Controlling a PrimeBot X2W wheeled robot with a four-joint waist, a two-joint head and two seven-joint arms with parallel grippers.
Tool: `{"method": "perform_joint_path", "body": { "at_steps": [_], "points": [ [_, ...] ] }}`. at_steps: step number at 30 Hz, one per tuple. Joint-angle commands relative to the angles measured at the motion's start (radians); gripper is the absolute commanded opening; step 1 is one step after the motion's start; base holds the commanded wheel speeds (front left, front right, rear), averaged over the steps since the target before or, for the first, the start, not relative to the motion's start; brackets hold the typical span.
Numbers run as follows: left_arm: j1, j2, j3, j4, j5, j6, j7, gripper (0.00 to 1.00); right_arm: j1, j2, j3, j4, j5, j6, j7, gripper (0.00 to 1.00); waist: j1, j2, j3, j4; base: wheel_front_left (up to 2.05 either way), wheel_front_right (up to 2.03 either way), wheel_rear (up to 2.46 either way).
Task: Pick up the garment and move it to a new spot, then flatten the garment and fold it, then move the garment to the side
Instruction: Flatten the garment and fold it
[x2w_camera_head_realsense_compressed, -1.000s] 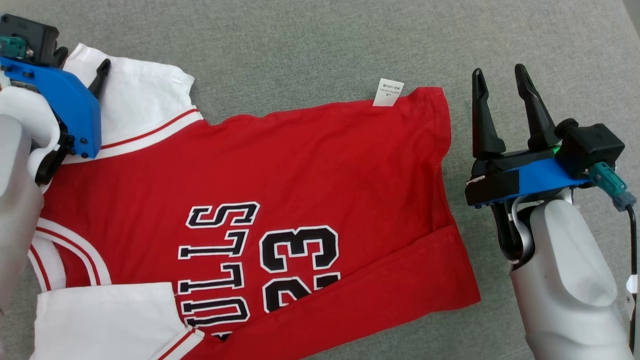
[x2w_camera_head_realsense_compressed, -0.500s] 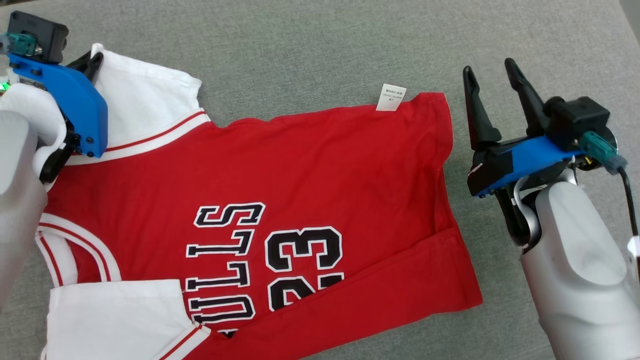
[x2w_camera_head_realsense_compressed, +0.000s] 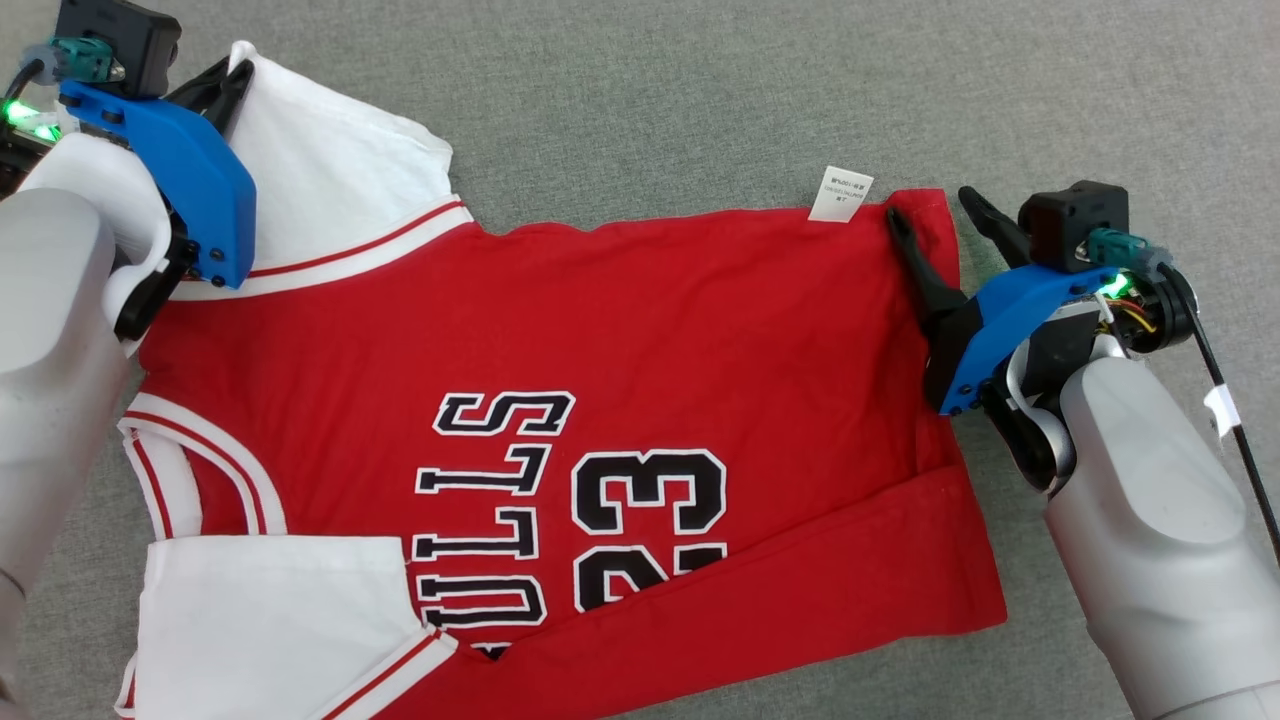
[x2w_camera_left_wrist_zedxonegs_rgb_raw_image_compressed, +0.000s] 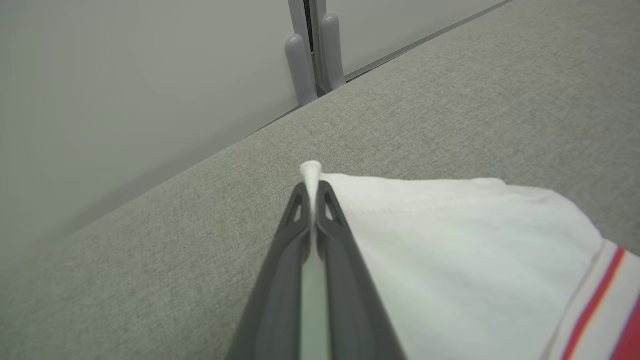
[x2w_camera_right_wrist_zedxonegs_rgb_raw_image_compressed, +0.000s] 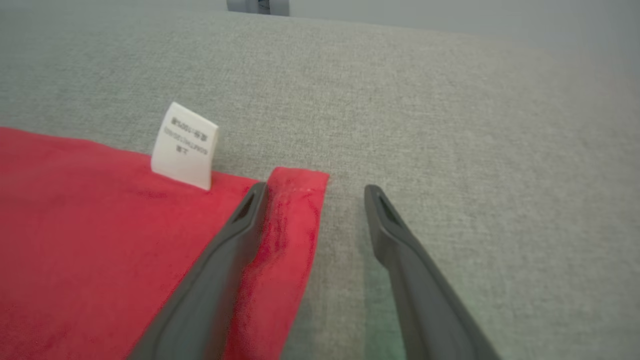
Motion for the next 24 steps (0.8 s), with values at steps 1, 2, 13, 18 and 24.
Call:
{"method": "perform_joint_path", "body": {
  "at_steps": [1,2,13,18,24],
  "points": [
    [-0.016,-0.001,-0.009,0.004,-0.008,0.001,-0.011,0.0,-0.019,-0.008,0.012,0.021,0.011,0.0,0.015,1.0,0.0,-0.0001,0.003,0.004,0.0,0.0,0.0],
    [-0.019,-0.003,-0.016,0.005,-0.01,0.001,-0.016,0.0,-0.024,-0.01,0.02,0.034,0.016,0.0,0.027,1.0,0.0,-0.0001,0.004,0.006,0.0,0.0,0.0],
    [-0.04,-0.021,-0.069,0.014,-0.05,0.001,-0.065,0.0,-0.067,-0.035,0.067,0.097,0.086,-0.001,0.014,0.0,0.0,-0.0001,-0.001,0.03,0.0,0.0,0.0],
    [-0.03,-0.027,-0.083,0.016,-0.077,0.001,-0.108,0.0,-0.069,-0.043,0.042,0.112,0.069,-0.001,-0.095,0.0,0.0,-0.0001,-0.026,0.05,0.0,0.0,0.0],
    [-0.006,-0.031,-0.106,0.001,-0.098,0.001,-0.163,0.0,-0.035,-0.05,0.015,0.15,0.046,-0.001,-0.186,0.0,0.0,-0.0001,-0.067,0.081,0.0,0.0,0.0]
  ]
}}
